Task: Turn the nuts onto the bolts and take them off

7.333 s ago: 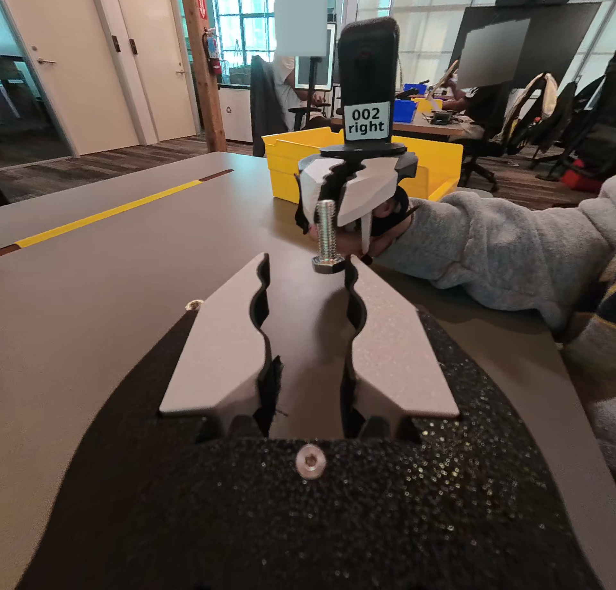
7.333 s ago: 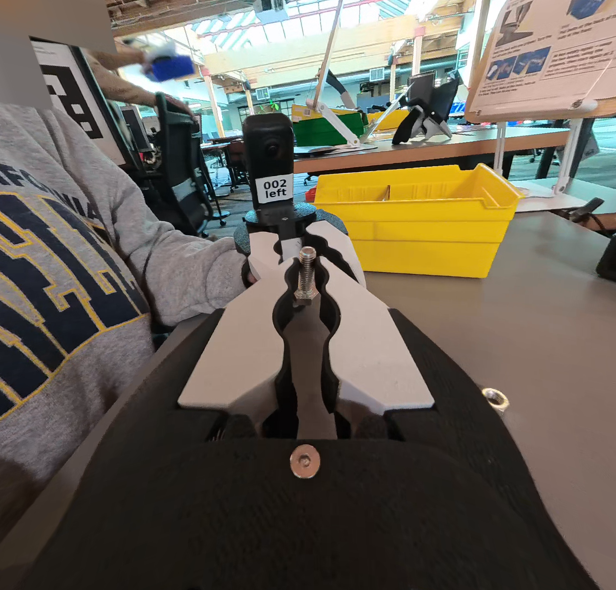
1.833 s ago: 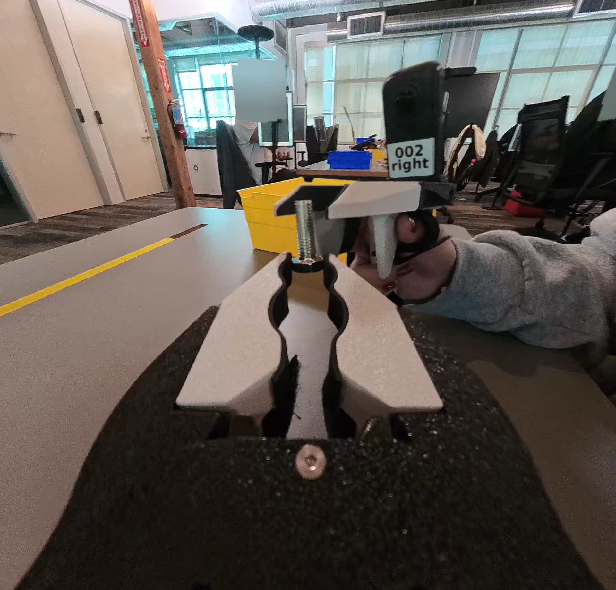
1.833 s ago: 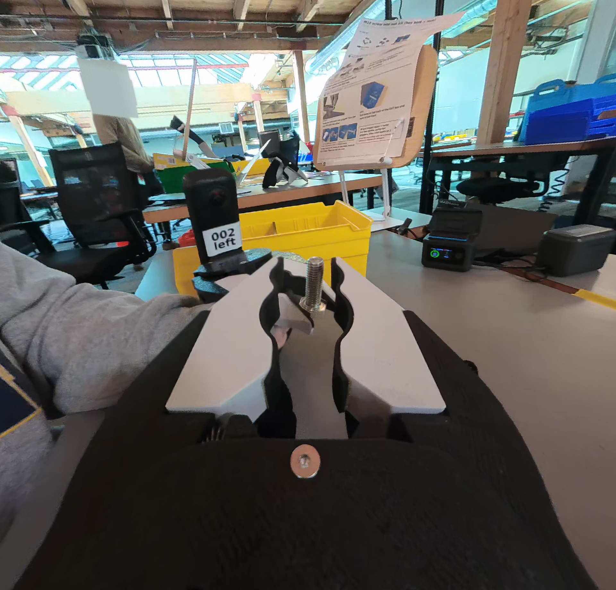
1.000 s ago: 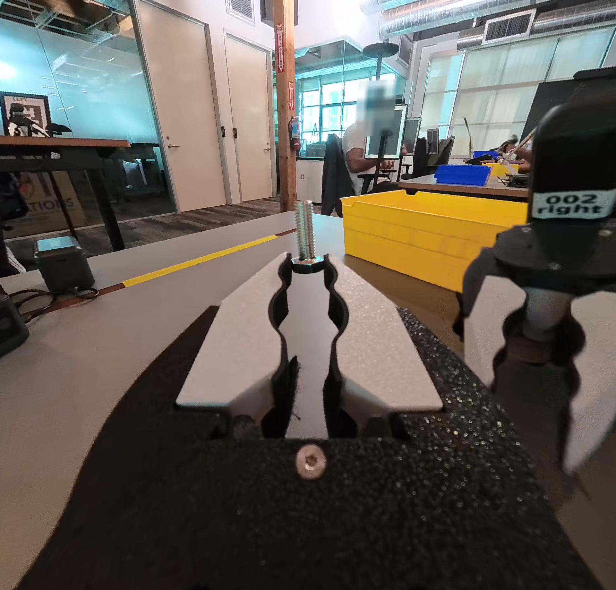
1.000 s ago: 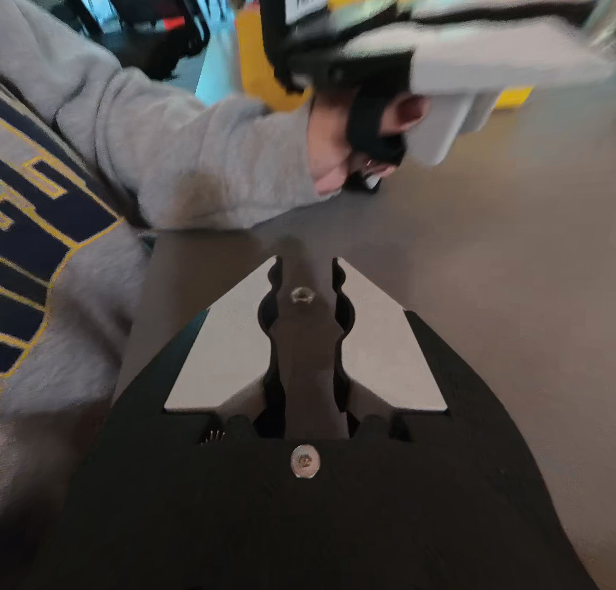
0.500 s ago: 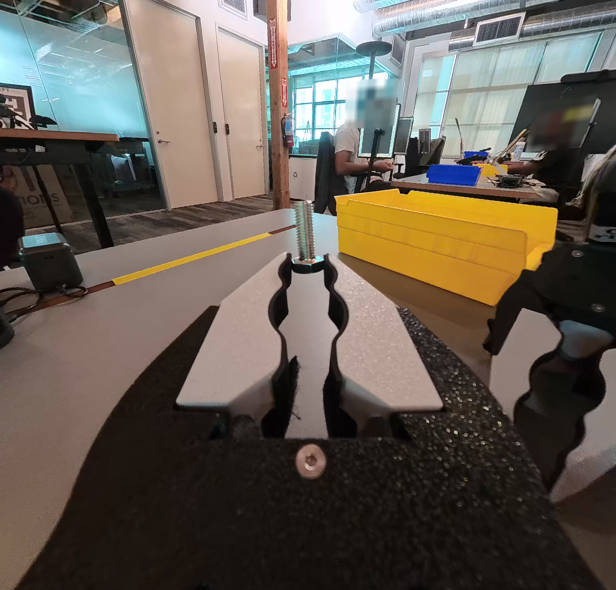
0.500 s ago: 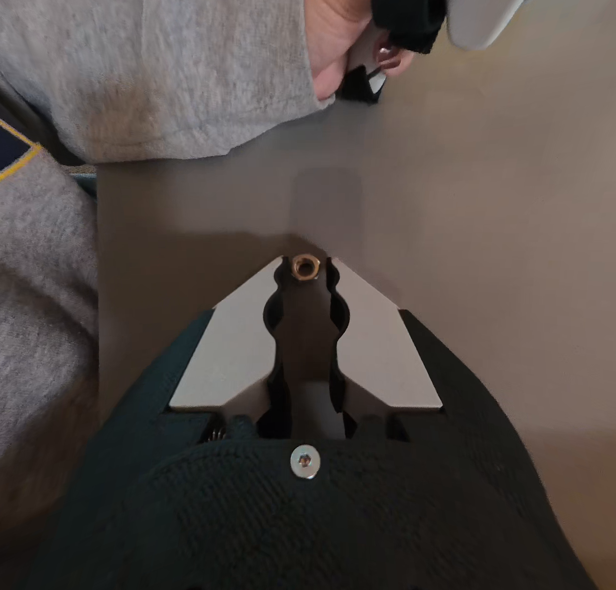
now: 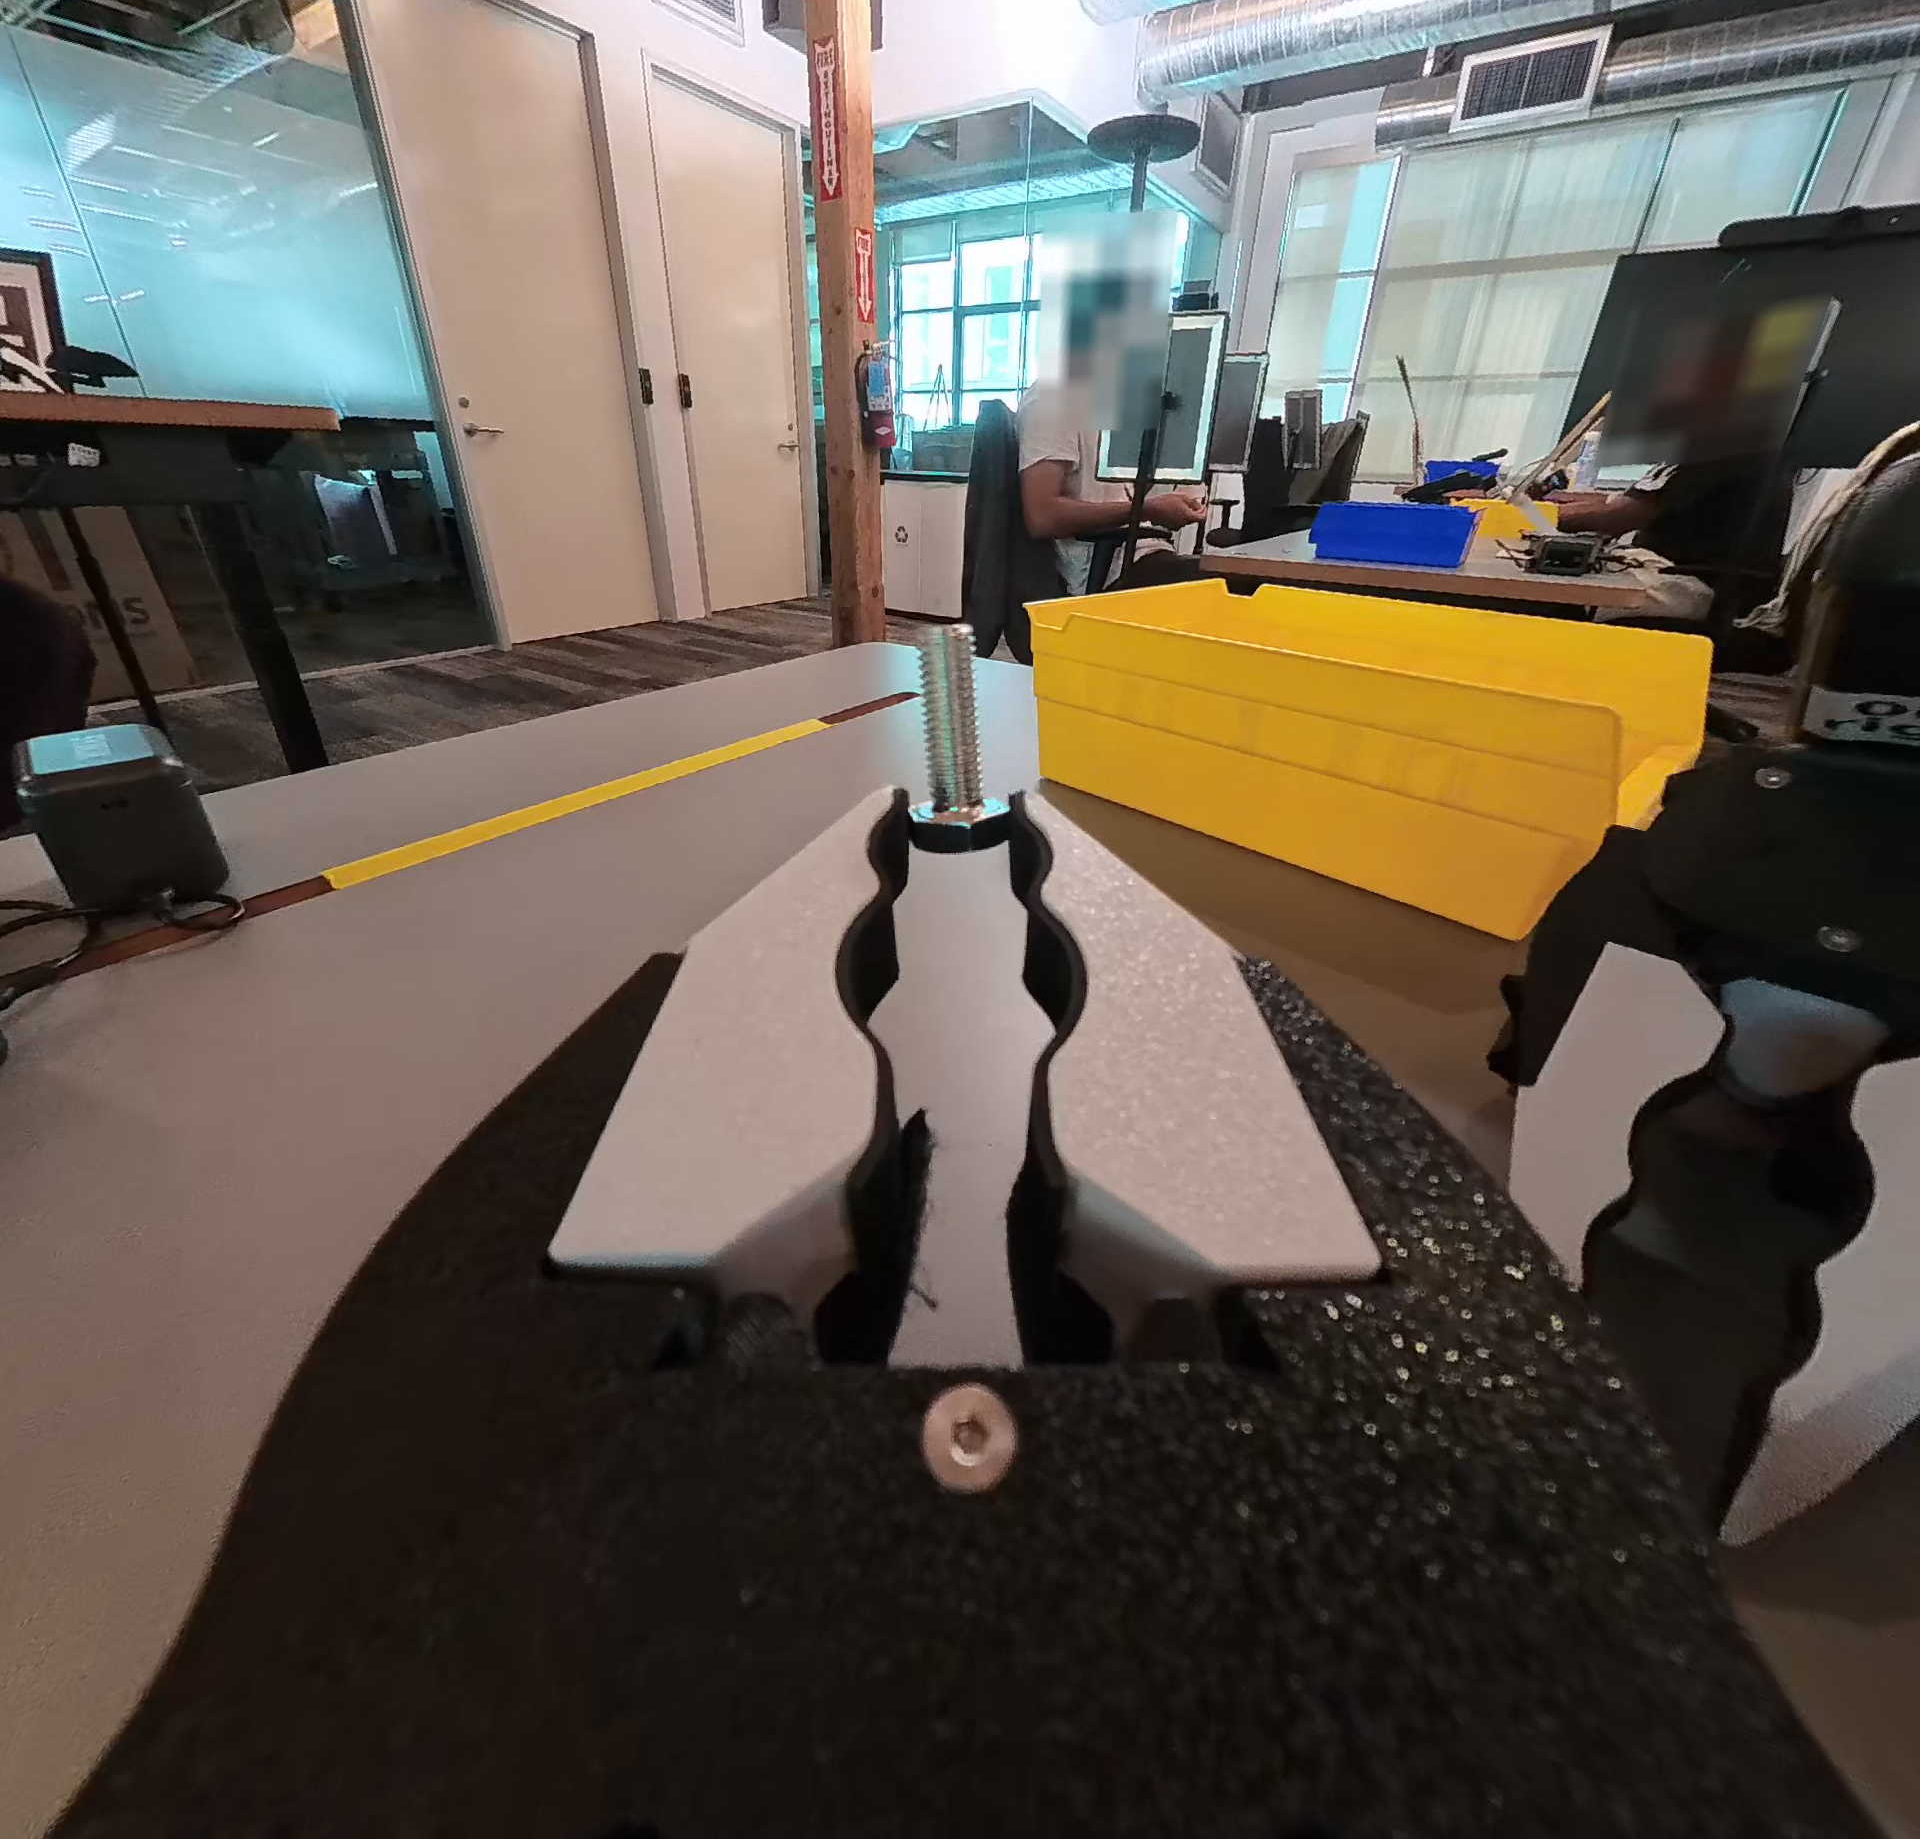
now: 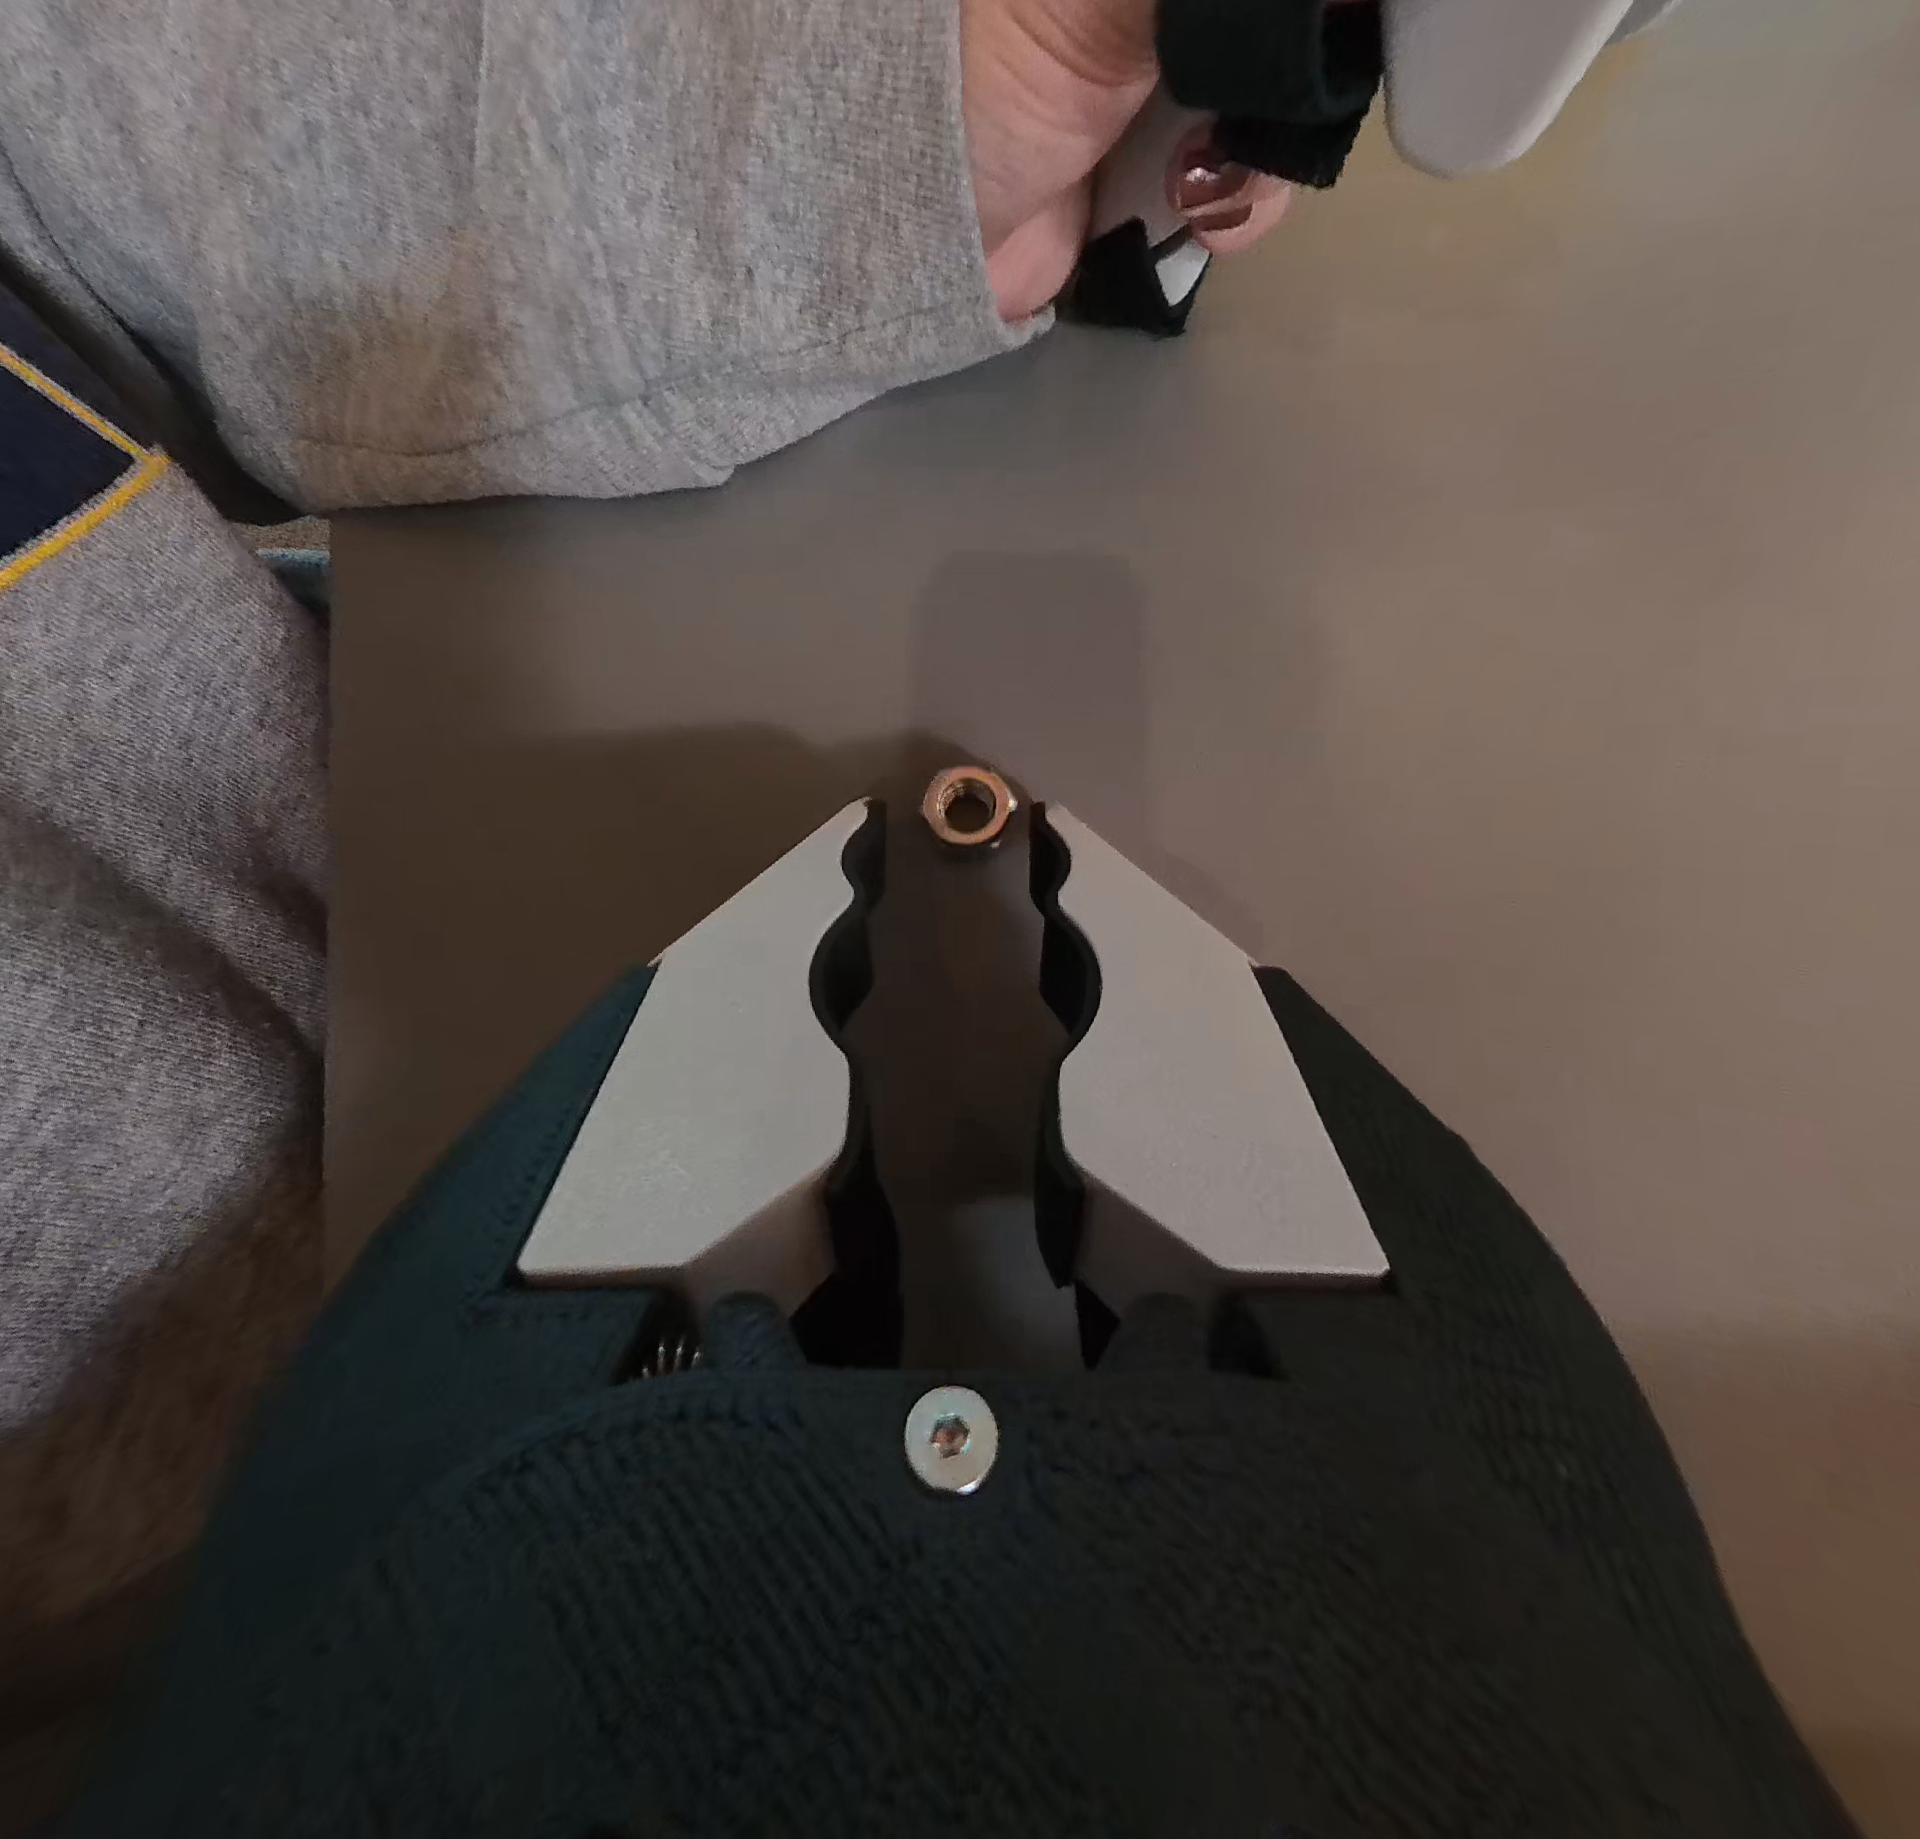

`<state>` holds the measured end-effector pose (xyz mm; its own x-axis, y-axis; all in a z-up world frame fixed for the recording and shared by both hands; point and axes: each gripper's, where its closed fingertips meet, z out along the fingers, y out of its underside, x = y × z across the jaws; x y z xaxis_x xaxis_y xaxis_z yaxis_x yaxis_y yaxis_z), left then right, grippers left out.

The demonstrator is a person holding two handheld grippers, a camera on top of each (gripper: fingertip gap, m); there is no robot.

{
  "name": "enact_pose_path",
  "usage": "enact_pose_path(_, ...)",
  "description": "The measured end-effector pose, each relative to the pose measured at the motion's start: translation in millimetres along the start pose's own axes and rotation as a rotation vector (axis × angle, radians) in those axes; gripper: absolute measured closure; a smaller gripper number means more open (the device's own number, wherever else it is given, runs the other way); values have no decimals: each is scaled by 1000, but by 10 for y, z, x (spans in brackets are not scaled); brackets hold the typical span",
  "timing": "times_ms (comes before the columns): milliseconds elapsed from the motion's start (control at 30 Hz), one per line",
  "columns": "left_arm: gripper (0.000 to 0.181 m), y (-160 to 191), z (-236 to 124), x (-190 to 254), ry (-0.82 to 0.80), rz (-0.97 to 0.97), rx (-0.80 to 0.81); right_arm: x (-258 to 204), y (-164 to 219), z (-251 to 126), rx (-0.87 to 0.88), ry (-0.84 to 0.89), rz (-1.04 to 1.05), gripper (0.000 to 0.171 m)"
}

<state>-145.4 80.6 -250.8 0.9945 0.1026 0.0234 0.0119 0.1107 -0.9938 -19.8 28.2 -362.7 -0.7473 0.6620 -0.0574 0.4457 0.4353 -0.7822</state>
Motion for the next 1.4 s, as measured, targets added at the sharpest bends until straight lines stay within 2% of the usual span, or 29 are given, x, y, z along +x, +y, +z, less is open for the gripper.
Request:
enact_pose_path(167, 165, 1, -1, 11, 6, 2, 0, 15, -17, 40, -17, -2, -6, 152)
enact_pose_path(233, 165, -12, -2, 38, 24, 0, 10, 111, -79, -24, -17, 59, -41, 152)
enact_pose_path(400, 165, -48, 14, 391, 245, -12, 33, 399, -928, -727, 279, 155, -89, 153)
enact_pose_path(500, 165, -35, -13, 709, 443, -40, 19, 421, -1233, -1030, 319, 96, -140, 154)
enact_pose_path(633, 165, -15, -98, 1014, 637, -64, -13, 463, -1192, -1018, 152, 28, -200, 154)
enact_pose_path(800, 165, -1, -174, 1171, 740, -73, -35, 294, -1124, -979, 68, -152, -213, 154)
enact_pose_path(1067, 165, -60, -329, 1368, 919, -161, -17, 71, -1104, -1040, 100, -419, -180, 154)
enact_pose_path(1200, 165, -58, -320, 1340, 915, -196, -15, 103, -1129, -1012, 155, -417, -145, 154)
enact_pose_path(1400, 165, -4, -164, 1155, 749, -171, -31, 338, -1150, -941, 214, -201, -106, 154)
